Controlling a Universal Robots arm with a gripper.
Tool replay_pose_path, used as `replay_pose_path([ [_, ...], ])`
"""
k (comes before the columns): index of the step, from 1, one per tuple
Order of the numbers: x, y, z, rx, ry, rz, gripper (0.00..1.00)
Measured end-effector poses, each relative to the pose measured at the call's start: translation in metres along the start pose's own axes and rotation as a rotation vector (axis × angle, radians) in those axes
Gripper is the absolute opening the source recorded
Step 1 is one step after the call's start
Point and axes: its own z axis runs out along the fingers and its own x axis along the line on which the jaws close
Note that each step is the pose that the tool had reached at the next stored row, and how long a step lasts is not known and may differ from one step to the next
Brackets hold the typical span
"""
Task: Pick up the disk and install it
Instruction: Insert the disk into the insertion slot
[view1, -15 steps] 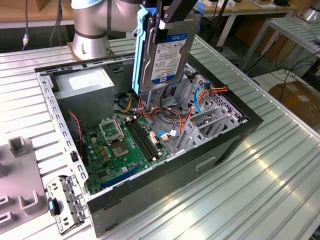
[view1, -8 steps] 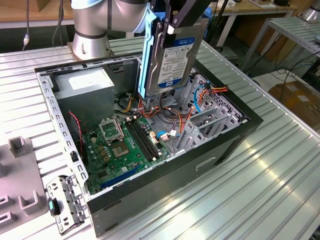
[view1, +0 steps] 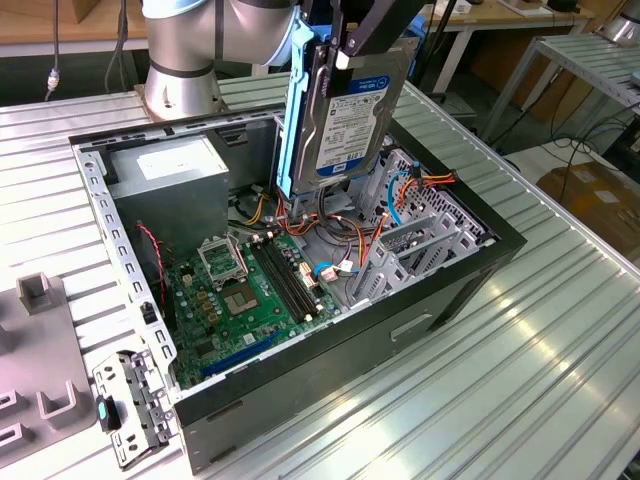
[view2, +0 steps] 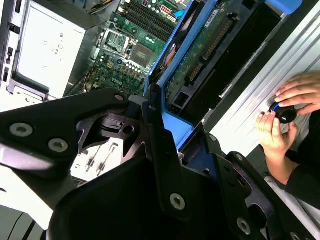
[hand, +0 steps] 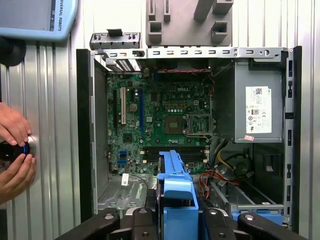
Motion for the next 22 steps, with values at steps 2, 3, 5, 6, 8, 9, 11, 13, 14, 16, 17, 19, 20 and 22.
replay_pose_path([
  [2,0.0001,0.0000,0.0000,0.0000,0.0000,0.000,0.37],
  [3,0.0001,0.0000,0.0000,0.0000,0.0000,0.000,0.37],
  [5,0.0001,0.0000,0.0000,0.0000,0.0002,0.000,0.37],
  [6,0.0003,0.0000,0.0001,0.0000,0.0006,0.000,0.37],
  [8,0.0024,-0.0002,0.0006,0.0000,0.0071,0.002,0.37],
  [9,0.0038,-0.0003,0.0009,0.0001,0.0099,0.003,0.37],
  [11,0.0057,-0.0004,0.0012,-0.0003,0.0110,0.004,0.37],
  [13,0.0060,-0.0004,0.0014,-0.0004,0.0111,0.005,0.37],
  [14,0.0062,-0.0004,0.0014,-0.0005,0.0112,0.005,0.37],
  [16,0.0062,-0.0004,0.0015,-0.0004,0.0112,0.005,0.37],
  [17,0.0062,-0.0004,0.0015,-0.0005,0.0111,0.005,0.37],
  [19,0.0062,-0.0004,0.0015,-0.0004,0.0111,0.005,0.37],
  [20,0.0061,-0.0004,0.0015,-0.0005,0.0112,0.005,0.37],
  [22,0.0061,-0.0004,0.0015,-0.0005,0.0112,0.005,0.37],
])
